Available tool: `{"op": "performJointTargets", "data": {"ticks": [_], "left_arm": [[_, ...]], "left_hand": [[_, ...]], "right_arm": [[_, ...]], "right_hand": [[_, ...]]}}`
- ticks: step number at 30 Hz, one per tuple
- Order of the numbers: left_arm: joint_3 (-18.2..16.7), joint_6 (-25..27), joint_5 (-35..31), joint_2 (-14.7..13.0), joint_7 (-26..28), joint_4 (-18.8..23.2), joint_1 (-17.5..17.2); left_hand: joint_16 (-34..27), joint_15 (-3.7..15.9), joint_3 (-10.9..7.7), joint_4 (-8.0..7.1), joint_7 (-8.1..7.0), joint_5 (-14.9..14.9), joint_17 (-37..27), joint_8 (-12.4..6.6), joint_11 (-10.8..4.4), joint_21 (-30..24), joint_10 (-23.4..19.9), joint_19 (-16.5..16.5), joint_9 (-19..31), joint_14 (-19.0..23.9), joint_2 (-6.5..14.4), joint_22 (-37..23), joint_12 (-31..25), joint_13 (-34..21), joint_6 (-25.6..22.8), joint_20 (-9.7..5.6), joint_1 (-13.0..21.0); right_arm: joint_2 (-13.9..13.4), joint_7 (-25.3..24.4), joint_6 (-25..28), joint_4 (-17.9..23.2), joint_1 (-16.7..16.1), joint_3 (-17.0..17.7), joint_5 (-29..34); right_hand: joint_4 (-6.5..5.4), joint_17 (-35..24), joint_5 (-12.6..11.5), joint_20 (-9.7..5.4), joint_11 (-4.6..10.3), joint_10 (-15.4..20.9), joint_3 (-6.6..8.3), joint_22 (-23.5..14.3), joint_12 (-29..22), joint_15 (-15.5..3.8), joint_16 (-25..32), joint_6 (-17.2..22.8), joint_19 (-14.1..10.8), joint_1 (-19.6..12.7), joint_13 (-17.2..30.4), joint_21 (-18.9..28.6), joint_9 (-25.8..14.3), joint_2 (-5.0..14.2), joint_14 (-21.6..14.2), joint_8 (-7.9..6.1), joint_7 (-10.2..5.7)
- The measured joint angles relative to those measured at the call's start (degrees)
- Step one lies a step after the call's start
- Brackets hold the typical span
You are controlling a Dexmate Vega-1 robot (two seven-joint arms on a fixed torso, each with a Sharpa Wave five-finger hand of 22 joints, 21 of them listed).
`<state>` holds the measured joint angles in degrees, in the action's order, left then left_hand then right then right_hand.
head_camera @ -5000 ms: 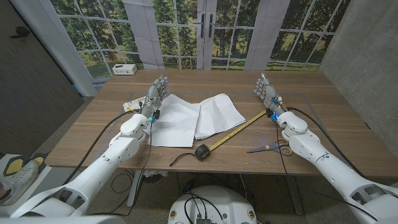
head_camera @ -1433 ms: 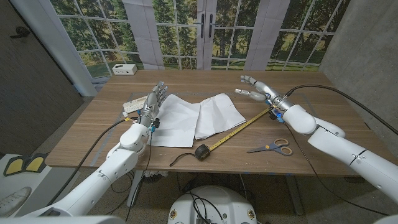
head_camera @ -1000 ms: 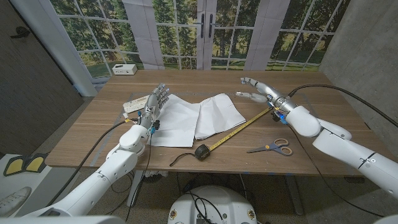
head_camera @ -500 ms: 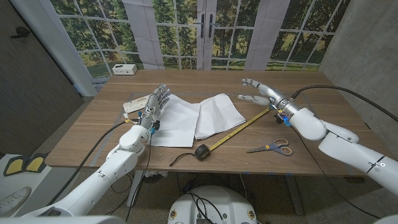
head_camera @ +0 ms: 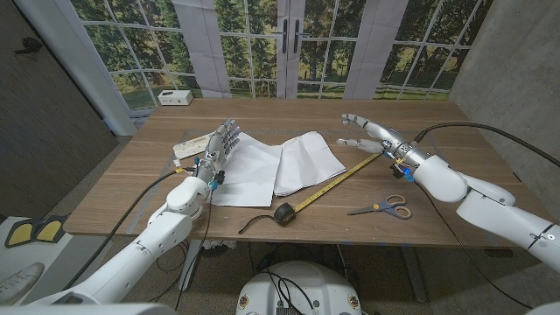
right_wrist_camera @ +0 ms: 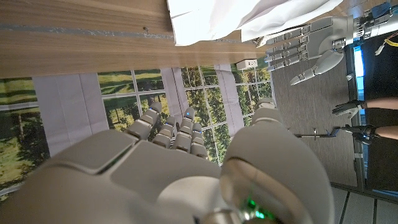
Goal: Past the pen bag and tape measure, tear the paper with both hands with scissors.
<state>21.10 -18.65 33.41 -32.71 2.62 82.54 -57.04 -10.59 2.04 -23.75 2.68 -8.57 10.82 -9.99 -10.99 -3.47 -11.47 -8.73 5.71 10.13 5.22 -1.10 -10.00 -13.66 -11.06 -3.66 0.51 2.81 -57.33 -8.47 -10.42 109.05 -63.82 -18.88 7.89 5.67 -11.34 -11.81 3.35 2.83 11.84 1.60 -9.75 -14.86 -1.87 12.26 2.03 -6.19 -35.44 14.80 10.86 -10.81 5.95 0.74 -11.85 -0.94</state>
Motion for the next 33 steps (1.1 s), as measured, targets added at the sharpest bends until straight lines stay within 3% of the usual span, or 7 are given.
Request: {"op": "performJointTargets", "data": {"ticks": [5, 18, 24, 33], "left_arm": [[-0.1, 0.3, -0.1, -0.4, 0.3, 0.6, -0.3], [-0.6, 0.7, -0.1, -0.7, 0.8, 1.3, -0.8], [-0.7, 0.7, -0.1, -0.7, 1.1, 1.3, -0.8], [-1.0, 0.1, -0.1, -0.3, 1.4, 1.1, -0.8]], "left_hand": [[0.0, 0.00, 0.00, 0.00, 0.00, 0.0, 0.0, 0.00, 0.00, 0.0, 0.0, 0.0, 0.0, 0.0, 0.0, 0.0, 0.0, 0.0, 0.0, 0.00, 0.0], [0.0, 0.00, 0.00, 0.00, -0.23, 0.0, 0.0, 0.00, 0.00, 0.0, 0.0, 0.0, 0.0, 0.0, 0.0, 0.0, 0.0, 0.0, -0.2, 0.00, 0.0], [0.0, 0.00, 0.24, 0.24, -0.23, 0.0, 0.0, 0.00, 0.00, 0.0, 0.0, 0.0, 0.0, 0.0, 0.0, 0.0, 0.0, 0.0, -0.2, 0.00, 0.0], [0.0, 0.00, 0.24, 0.24, -0.23, 0.0, 0.0, 0.00, 0.00, 0.0, 0.0, 0.0, 0.0, 0.0, 0.0, 0.0, 0.0, 0.0, -0.2, 0.00, 0.0]], "right_arm": [[-0.6, -0.1, -1.2, 0.2, -1.5, 1.1, -0.1], [-1.7, -1.3, -2.3, 1.4, -5.1, 3.8, 0.3], [-2.2, -1.3, -2.8, 2.4, -7.8, 5.8, 0.3], [-2.6, -1.3, -3.2, 3.7, -10.6, 8.0, 0.3]], "right_hand": [[1.00, 0.0, 0.5, 2.00, 0.25, 1.0, 0.56, 0.2, 0.0, 0.13, 0.3, 0.0, -2.0, -1.8, 0.2, 0.4, 0.0, 0.47, -0.7, 0.00, 0.00], [1.46, 0.0, 0.5, 1.55, 0.95, 2.3, 1.03, 0.1, -0.2, 0.13, 0.5, 0.6, -2.0, -2.7, 0.8, 0.4, 0.0, 0.78, -1.4, -0.02, -0.19], [1.46, 0.0, 0.8, 1.38, 2.72, 3.4, 1.03, 0.0, -0.2, -0.18, 0.5, 1.2, -1.5, -3.3, 1.0, 0.1, 0.0, 0.76, -1.7, -0.02, -1.05], [1.45, -0.3, 1.0, 1.47, 2.29, 3.8, 1.03, 0.0, -0.2, 0.13, 0.9, 1.3, -1.5, -3.3, 1.3, 0.2, 0.0, 0.76, -2.0, -0.02, -1.34]]}}
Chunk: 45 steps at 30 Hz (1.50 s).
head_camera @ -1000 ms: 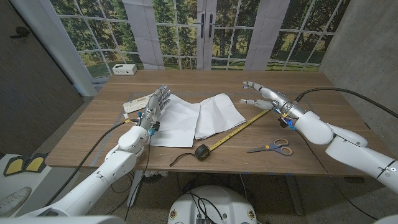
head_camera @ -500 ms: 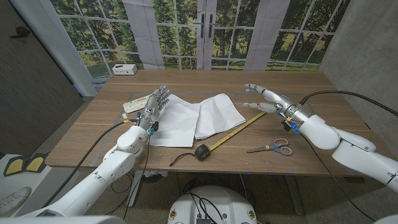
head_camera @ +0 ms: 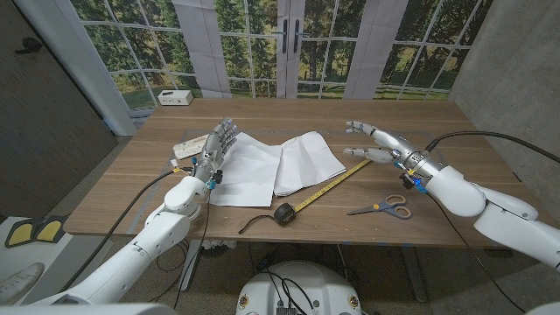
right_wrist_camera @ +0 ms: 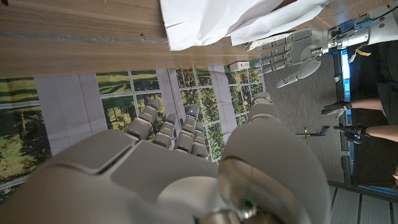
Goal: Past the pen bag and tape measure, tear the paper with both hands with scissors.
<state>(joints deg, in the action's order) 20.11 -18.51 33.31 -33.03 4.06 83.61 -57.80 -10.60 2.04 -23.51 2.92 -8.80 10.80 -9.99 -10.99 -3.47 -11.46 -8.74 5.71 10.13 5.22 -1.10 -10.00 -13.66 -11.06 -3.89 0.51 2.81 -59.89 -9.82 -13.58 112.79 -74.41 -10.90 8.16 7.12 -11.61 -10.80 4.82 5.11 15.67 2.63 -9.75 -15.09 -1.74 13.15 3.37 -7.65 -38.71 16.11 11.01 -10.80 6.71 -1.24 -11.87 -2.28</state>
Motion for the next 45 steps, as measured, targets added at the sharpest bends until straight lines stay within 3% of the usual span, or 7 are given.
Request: {"op": "performJointTargets", "data": {"ticks": [24, 45], "left_arm": [[-0.3, -1.4, -0.3, 0.3, 0.4, -0.4, 0.0], [-0.2, -2.2, -1.3, 0.1, 0.4, -0.1, -0.3]], "left_hand": [[0.0, 0.00, 0.00, 0.00, 0.31, 0.0, 0.0, 0.00, 0.00, 0.0, 0.0, 0.0, 0.0, 0.0, 0.0, 0.0, 0.4, 0.0, -0.3, 0.00, 0.0], [0.0, 0.00, -0.01, 0.00, 0.31, 0.0, 0.0, 0.00, -0.21, 0.0, -0.2, 0.0, 0.0, 0.0, 0.3, 0.0, 0.4, 0.0, -0.9, 0.00, -0.3]], "right_arm": [[0.6, 0.5, -0.8, 2.6, -6.4, 5.6, 2.1], [2.7, 1.1, -1.5, 4.1, -11.3, 9.7, 6.0]], "right_hand": [[0.00, -0.3, 0.2, -0.03, -0.18, 2.5, 0.48, 0.0, -1.1, -0.30, 0.9, 0.9, 0.0, -0.4, 0.8, 0.0, 0.0, 0.39, -1.1, -0.24, 0.56], [0.64, -0.3, 0.2, -0.09, 0.15, 4.4, 1.12, 0.0, -1.9, -0.28, 1.5, 2.3, -2.2, -1.6, 1.9, 0.3, 0.0, 0.69, -3.6, -0.24, 0.23]]}}
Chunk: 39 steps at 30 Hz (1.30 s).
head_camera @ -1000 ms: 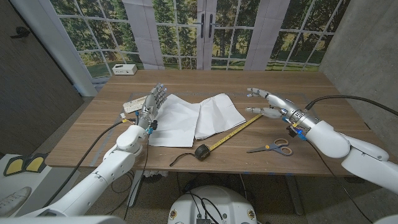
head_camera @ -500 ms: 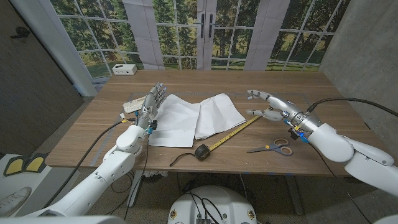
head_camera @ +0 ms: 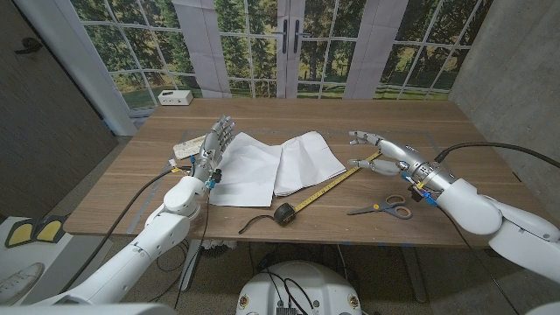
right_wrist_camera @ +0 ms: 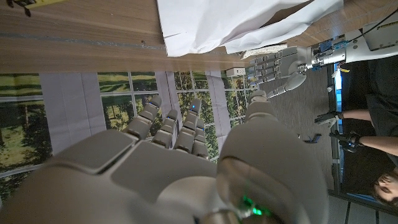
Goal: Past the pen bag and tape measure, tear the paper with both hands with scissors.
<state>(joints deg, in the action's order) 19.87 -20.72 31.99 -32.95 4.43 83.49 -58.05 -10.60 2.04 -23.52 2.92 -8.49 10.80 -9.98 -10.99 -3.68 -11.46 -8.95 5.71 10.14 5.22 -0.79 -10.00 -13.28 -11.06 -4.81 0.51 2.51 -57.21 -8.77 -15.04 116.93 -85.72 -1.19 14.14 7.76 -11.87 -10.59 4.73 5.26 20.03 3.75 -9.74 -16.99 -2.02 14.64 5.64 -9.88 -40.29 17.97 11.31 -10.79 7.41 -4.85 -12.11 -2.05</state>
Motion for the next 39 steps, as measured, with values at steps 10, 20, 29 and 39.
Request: {"op": "performJointTargets", "data": {"ticks": [10, 20, 29, 39], "left_arm": [[0.0, 0.0, -0.5, -0.3, 0.5, 0.7, -0.5], [0.0, -0.1, -1.0, -0.4, 0.9, 1.0, -1.2], [0.1, -0.5, -1.3, -0.3, 1.4, 1.0, -1.6], [0.1, -0.7, -1.4, -0.3, 1.5, 1.1, -2.0]], "left_hand": [[0.0, 0.00, 0.00, 0.00, 0.00, 0.0, 0.0, 0.00, 0.00, 0.0, 0.0, 0.0, 0.0, 0.0, 0.0, 0.0, 0.0, 0.0, 0.0, 0.00, 0.0], [0.0, 0.00, 0.24, 0.24, 0.00, 0.0, 0.0, 0.00, 0.00, 0.0, 0.0, 0.0, 0.0, 0.0, 0.0, 0.0, 0.0, 0.0, 0.0, 0.00, 0.0], [0.0, 0.00, 0.24, 0.24, 0.00, 0.0, 0.0, 0.00, 0.12, 0.0, -0.1, 0.0, 0.0, 0.0, 0.0, 0.0, 0.0, 0.0, 0.0, 0.00, 0.0], [0.0, 0.00, 0.24, 0.24, 0.00, 0.0, 0.0, 0.00, 0.21, 0.0, -0.2, 0.0, 0.0, 0.0, 0.0, 0.0, 0.0, 0.0, 0.0, 0.00, 0.0]], "right_arm": [[1.3, -0.4, -0.9, -0.6, -1.2, 1.2, 2.4], [1.5, 0.1, -1.0, -0.8, -1.5, 2.0, 4.8], [1.5, 0.6, -0.9, -0.8, -1.8, 2.4, 6.8], [1.6, 0.8, -0.2, -0.1, -2.5, 2.9, 8.7]], "right_hand": [[-0.01, 0.0, 0.2, 0.80, -0.15, 1.6, -0.01, 0.0, -0.8, -0.03, 0.2, 1.1, -0.8, -0.2, 0.3, 0.0, 0.0, -0.24, -1.4, 0.00, 0.44], [-0.01, 0.0, 0.2, 0.90, 0.18, 1.9, -0.01, 0.0, -1.5, -0.23, 0.2, -2.0, -1.3, -0.5, 0.7, 0.0, 0.0, -0.53, -1.6, 1.33, 0.95], [-0.01, -0.1, 0.2, 0.69, 0.28, 2.8, -0.01, 0.0, -2.3, -0.03, 0.2, -2.3, -1.5, -0.5, 1.0, 0.0, 0.0, -0.53, -2.0, 1.33, 1.03], [-0.20, -0.3, 0.3, 0.69, 0.19, 3.3, 0.18, 0.0, -2.8, -0.25, 0.2, -2.1, -1.5, -0.5, 1.1, 0.0, 0.0, -0.55, -2.2, 1.33, 1.24]]}}
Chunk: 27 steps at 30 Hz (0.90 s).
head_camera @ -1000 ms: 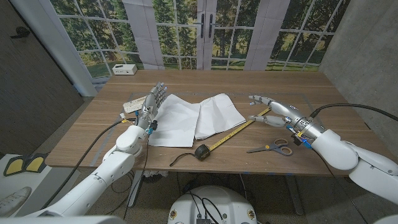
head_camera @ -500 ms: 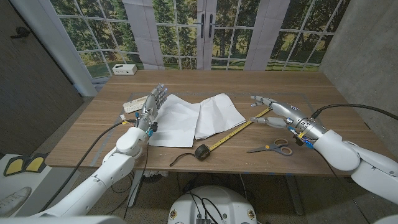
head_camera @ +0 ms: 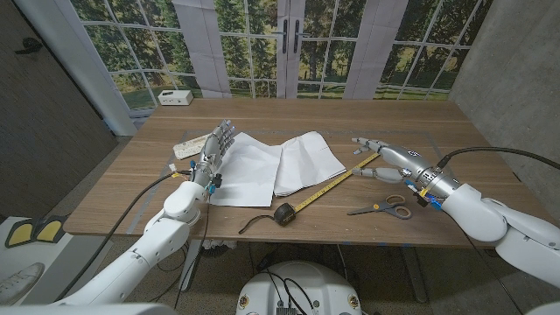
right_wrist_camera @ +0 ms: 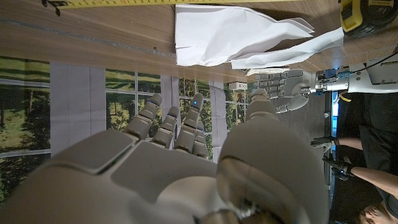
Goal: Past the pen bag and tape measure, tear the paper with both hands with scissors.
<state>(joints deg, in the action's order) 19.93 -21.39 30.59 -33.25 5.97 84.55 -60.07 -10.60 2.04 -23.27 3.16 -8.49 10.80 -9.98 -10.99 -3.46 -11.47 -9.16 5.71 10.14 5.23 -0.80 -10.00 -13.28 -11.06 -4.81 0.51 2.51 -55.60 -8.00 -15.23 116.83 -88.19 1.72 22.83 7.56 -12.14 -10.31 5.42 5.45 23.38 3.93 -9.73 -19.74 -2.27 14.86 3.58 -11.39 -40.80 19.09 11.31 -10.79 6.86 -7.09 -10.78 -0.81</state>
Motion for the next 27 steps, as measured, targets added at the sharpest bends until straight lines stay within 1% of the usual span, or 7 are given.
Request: {"op": "performJointTargets", "data": {"ticks": [1, 7, 14, 15, 17, 26, 27], "left_arm": [[0.0, 0.0, 0.0, 0.0, 0.0, 0.0, -0.1], [-0.1, 0.0, 0.0, -0.2, 0.0, 0.3, -0.3], [-0.2, 0.0, 0.0, -0.4, 0.0, 0.4, -0.6], [-0.2, 0.0, 0.1, -0.4, 0.0, 0.4, -0.7], [-0.3, 0.0, 0.1, -0.4, 0.0, 0.5, -0.7], [-0.3, 0.1, 0.3, -0.3, 0.1, 0.5, -0.9], [-0.3, 0.2, 0.3, -0.3, 0.1, 0.5, -0.9]], "left_hand": [[0.0, 0.00, 0.00, 0.00, 0.00, 0.0, 0.0, 0.00, 0.00, 0.0, 0.0, 0.0, 0.0, 0.0, 0.0, 0.0, 0.0, 0.0, 0.0, 0.00, 0.0], [0.0, 0.00, 0.00, 0.00, 0.00, 0.0, 0.0, 0.00, 0.00, 0.0, 0.0, 0.0, 0.0, 0.0, 0.0, 0.0, 0.0, 0.0, 0.0, 0.00, 0.0], [0.0, 0.00, 0.00, 0.00, 0.00, 0.0, 0.0, 0.00, 0.00, 0.2, 0.0, 0.0, 0.0, 0.0, 0.0, 0.0, 0.4, 0.0, 0.0, 0.00, 0.0], [0.0, 0.00, 0.00, 0.00, 0.00, 0.0, 0.0, 0.00, 0.00, 0.2, 0.0, 0.0, 0.0, 0.0, 0.0, 0.0, 0.5, 0.0, 0.0, 0.00, 0.0], [0.0, 0.00, 0.00, 0.00, 0.00, 0.0, 0.0, 0.00, 0.00, 0.2, 0.0, 0.0, 0.0, 0.0, 0.0, 0.0, 0.5, 0.0, 0.0, 0.00, 0.0], [0.0, 0.00, 0.00, 0.00, 0.00, 0.0, 0.0, 0.00, 0.00, 0.2, 0.0, 0.0, 0.0, 0.0, 0.0, 0.0, 0.5, 0.0, 0.0, 0.00, 0.0], [0.0, 0.00, 0.00, 0.00, 0.00, 0.0, 0.0, 0.00, 0.00, 0.2, 0.0, 0.0, 0.0, 0.0, 0.0, 0.0, 0.5, 0.0, 0.0, 0.00, 0.0]], "right_arm": [[0.0, 0.0, 0.2, 0.2, -0.1, 0.1, 0.5], [-0.3, 0.5, 1.2, 1.0, -0.7, 0.5, 2.5], [-0.6, 1.2, 2.1, 2.1, -1.9, 1.4, 4.1], [-0.6, 1.4, 2.2, 2.2, -2.2, 1.6, 4.4], [-0.6, 1.5, 2.4, 2.4, -2.5, 1.9, 4.8], [-0.6, 2.4, 3.1, 3.1, -4.1, 3.1, 6.9], [-0.6, 2.4, 3.1, 3.1, -4.1, 3.1, 7.0]], "right_hand": [[-0.11, 0.0, 0.2, 0.00, 0.09, 0.1, -0.11, 0.0, 0.0, 0.00, 0.0, 0.0, 0.0, 0.0, 0.1, 0.0, 0.0, -0.03, 0.0, 0.00, 0.00], [-0.34, 0.0, 0.2, 0.00, -0.54, 0.7, -0.34, 0.0, -0.6, 0.22, 0.0, 0.0, 0.0, 0.3, 0.2, 0.0, 0.0, -0.30, -0.2, 0.00, 0.00], [-0.34, 0.0, 0.2, 0.01, -0.33, 0.9, -0.34, 0.0, -1.1, 0.07, -0.2, 0.0, 0.0, 0.3, 0.5, 0.0, 0.0, -0.30, -0.4, 0.00, -0.01], [-0.34, 0.0, 0.2, 0.02, -0.30, 0.9, -0.34, 0.0, -1.3, 0.31, -0.2, 0.0, -0.5, 0.3, 0.5, 0.0, 0.0, -0.30, -0.7, 0.00, 0.00], [-0.34, 0.0, 0.2, -0.28, -0.29, 1.5, -0.34, 0.0, -1.5, 0.12, -0.2, 0.1, -1.4, 0.3, 0.6, 0.0, 0.0, -0.30, -1.3, 0.00, -0.13], [-0.33, -0.3, 0.2, -0.41, -0.44, 1.6, -0.34, 0.0, -2.3, -0.09, -0.2, 0.5, -1.6, 0.3, 0.8, 0.0, 0.0, -0.30, -1.5, 0.00, -0.53], [-0.33, -0.3, 0.2, -0.41, -0.23, 1.8, -0.34, 0.0, -2.4, 0.03, -0.2, 0.5, -1.6, 0.3, 1.0, 0.0, 0.0, -0.32, -1.6, 0.00, -0.53]]}}
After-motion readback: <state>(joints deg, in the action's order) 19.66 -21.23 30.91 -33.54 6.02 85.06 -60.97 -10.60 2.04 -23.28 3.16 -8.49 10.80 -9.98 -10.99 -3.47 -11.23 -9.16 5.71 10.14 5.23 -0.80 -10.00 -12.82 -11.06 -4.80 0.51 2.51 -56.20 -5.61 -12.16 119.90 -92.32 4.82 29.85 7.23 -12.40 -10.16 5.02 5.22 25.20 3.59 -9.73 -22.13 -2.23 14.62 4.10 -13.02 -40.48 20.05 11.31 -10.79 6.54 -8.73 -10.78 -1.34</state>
